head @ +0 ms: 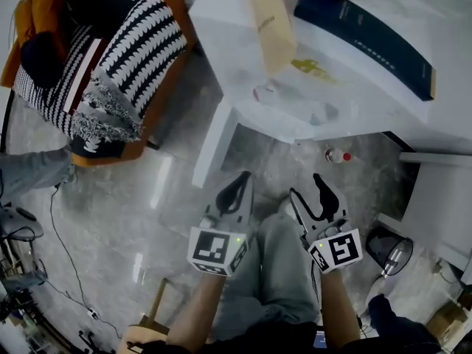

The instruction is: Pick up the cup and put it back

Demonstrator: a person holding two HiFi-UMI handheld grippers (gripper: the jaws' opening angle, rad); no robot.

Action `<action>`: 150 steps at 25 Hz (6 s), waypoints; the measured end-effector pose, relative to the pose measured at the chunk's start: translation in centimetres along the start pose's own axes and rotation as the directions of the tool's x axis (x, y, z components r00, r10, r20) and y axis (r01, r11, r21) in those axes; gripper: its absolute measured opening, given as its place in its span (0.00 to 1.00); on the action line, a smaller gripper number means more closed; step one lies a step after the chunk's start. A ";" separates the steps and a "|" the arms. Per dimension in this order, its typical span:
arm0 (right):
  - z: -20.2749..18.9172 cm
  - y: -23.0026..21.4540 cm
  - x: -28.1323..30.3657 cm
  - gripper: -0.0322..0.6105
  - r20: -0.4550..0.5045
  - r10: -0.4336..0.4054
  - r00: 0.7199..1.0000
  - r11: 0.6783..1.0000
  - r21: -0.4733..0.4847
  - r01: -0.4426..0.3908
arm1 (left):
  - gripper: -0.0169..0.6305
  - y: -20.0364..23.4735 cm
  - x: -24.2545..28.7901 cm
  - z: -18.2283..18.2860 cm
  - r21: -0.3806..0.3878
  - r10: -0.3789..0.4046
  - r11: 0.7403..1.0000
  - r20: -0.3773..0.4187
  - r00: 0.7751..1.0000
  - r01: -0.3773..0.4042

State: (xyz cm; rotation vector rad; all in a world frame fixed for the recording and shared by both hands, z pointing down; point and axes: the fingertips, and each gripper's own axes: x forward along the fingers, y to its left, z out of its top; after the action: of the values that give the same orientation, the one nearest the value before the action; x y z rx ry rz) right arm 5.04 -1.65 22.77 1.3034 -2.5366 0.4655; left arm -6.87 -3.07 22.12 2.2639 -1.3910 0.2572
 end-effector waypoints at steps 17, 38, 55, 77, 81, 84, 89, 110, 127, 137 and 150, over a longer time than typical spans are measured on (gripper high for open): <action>-22.8 -10.1 11.3 0.47 0.027 -0.015 1.000 0.924 -0.381 0.025 | 0.05 5.7 15.3 -16.8 0.226 -0.185 0.958 0.005 0.983 0.179; -31.2 -16.1 25.7 0.58 0.171 -0.189 0.967 0.964 -0.158 0.216 | 0.05 9.5 21.7 -23.1 0.217 -0.259 0.940 -0.046 0.965 0.263; -29.6 -19.9 32.4 0.58 0.175 -0.423 0.889 0.903 0.004 0.429 | 0.05 11.7 22.0 -24.2 0.210 -0.284 0.933 -0.075 0.956 0.294; -28.4 -22.2 35.7 0.58 0.172 -0.416 0.893 0.904 -0.027 0.426 | 0.05 11.5 21.6 -25.0 0.201 -0.315 0.922 -0.107 0.943 0.331; -28.0 -20.1 34.4 0.58 0.203 -0.356 0.912 0.927 -0.051 0.373 | 0.05 11.5 21.5 -24.7 0.198 -0.308 0.926 -0.098 0.946 0.322; -27.5 -18.1 33.0 0.58 0.229 -0.300 0.926 0.944 -0.067 0.322 | 0.05 11.5 21.3 -24.4 0.195 -0.300 0.930 -0.085 0.950 0.311; -26.3 -14.7 30.3 0.58 0.268 -0.202 0.942 0.965 -0.110 0.238 | 0.05 11.2 20.9 -24.1 0.190 -0.307 0.930 -0.069 0.949 0.315; -21.6 -13.0 11.2 0.58 0.424 -0.091 0.901 0.992 -0.045 0.121 | 0.05 9.1 19.3 -22.2 0.213 -0.347 0.917 0.015 0.938 0.336; -17.8 -15.0 2.2 0.58 0.450 -0.259 0.855 0.956 -0.008 0.294 | 0.05 8.4 17.5 -19.5 0.220 -0.319 0.932 0.114 0.941 0.290; -14.8 -16.0 -0.8 0.58 0.498 -0.291 0.817 0.952 0.066 0.298 | 0.05 7.2 14.9 -13.8 0.319 -0.263 0.930 0.235 0.936 0.181; -15.4 -16.6 -0.6 0.58 0.444 -0.348 0.826 0.928 0.034 0.372 | 0.05 6.3 15.3 -13.9 0.337 -0.277 0.922 0.231 0.933 0.190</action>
State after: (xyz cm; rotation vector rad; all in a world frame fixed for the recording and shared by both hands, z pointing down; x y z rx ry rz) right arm 20.16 -4.31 39.45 2.0073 -2.5090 0.0129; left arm -4.04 -10.88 42.07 2.7921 -1.2579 0.0850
